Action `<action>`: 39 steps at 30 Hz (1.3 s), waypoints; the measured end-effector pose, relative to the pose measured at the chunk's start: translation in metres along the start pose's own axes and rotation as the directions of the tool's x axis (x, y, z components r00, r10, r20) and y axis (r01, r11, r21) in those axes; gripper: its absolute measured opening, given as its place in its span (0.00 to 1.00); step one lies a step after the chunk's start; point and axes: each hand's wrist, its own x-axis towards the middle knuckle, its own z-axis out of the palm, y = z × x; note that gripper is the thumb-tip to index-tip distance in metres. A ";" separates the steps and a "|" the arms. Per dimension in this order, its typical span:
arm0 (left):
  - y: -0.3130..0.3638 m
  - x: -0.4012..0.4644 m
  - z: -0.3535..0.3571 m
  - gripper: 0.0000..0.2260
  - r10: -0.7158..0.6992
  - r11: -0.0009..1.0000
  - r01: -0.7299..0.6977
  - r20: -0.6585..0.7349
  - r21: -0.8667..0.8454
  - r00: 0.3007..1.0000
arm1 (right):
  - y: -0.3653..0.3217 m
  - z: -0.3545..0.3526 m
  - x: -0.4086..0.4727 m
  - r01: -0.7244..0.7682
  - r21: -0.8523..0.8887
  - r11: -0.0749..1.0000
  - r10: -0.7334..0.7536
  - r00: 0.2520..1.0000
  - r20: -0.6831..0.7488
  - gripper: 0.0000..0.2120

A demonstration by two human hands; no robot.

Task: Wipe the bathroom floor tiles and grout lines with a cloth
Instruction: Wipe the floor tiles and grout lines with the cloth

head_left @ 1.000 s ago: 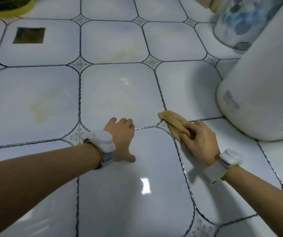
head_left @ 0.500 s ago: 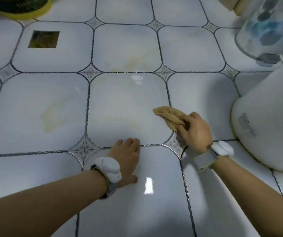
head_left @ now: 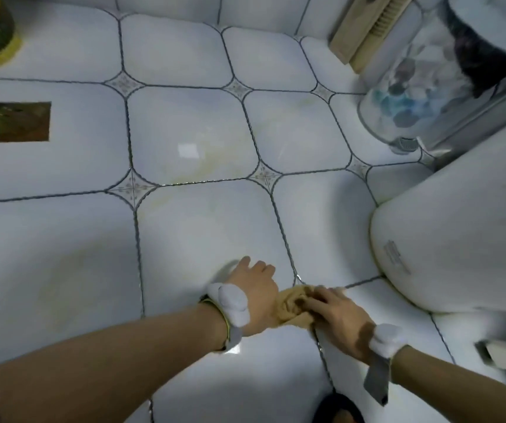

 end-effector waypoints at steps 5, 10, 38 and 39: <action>-0.060 0.048 0.007 0.23 -0.073 0.997 0.072 -0.196 -0.015 0.978 | 0.047 -0.054 0.134 -0.120 0.017 0.993 0.119 0.941 -0.317 0.14; -0.075 0.075 -0.003 0.25 -0.217 0.973 0.192 -0.218 -0.129 0.952 | 0.066 -0.080 0.203 -0.254 0.152 0.955 0.295 0.844 -0.447 0.12; -0.057 0.160 0.003 0.31 -0.086 0.996 0.074 -0.327 -0.047 0.941 | 0.068 0.007 0.025 -0.282 0.081 0.956 0.288 0.852 -0.437 0.14; -0.057 0.161 0.003 0.30 -0.082 0.997 0.077 -0.331 -0.029 0.940 | 0.073 0.001 0.031 -0.275 0.052 0.960 0.270 0.864 -0.425 0.13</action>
